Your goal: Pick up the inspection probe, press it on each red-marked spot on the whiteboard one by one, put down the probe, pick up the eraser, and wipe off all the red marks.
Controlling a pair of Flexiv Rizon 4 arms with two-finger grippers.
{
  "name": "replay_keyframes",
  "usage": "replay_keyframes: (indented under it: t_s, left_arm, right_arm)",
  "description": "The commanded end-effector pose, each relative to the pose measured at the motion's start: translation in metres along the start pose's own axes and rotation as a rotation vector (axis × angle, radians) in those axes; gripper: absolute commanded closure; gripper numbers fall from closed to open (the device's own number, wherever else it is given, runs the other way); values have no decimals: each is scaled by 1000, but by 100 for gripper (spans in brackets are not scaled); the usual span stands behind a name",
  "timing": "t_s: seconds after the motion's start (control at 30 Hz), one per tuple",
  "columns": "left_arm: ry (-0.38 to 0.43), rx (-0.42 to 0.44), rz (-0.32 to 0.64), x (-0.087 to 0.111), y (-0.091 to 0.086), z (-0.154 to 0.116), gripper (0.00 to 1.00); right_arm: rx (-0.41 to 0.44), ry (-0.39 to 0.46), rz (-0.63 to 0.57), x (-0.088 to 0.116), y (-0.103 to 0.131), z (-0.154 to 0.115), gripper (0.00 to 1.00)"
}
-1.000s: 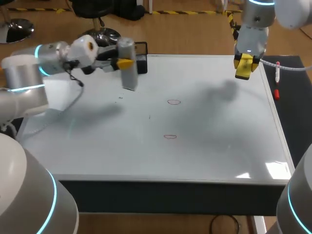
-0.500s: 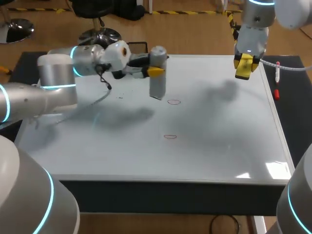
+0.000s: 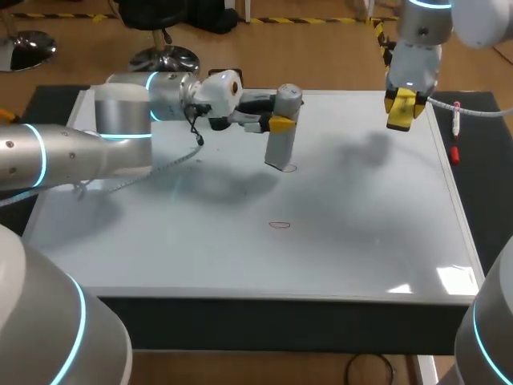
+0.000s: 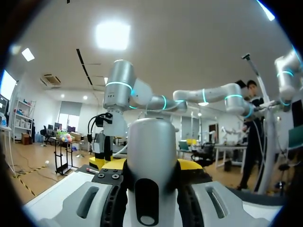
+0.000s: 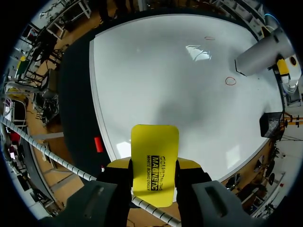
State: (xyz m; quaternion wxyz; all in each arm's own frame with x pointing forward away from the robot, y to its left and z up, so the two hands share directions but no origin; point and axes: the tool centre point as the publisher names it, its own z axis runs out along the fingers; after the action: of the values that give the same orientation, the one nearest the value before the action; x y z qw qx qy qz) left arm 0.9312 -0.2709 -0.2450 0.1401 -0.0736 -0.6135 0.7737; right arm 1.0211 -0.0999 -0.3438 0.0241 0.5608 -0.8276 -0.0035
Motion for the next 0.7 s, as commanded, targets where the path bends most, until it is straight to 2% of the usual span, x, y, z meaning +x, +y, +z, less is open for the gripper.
replay_keyframes:
  t_s: [0.03,0.3,0.7]
  left_arm:
    - [13,-2,-9,-9,9,6,100]
    - [7,-15,-16,-21,20,11,100]
    - [-10,-26,-21,-29,30,9,100]
  right_arm:
    - [1,3,-2,1,-1,-1,100]
    - [1,3,-2,1,-1,-1,100]
    - [1,3,-2,1,-1,-1,100]
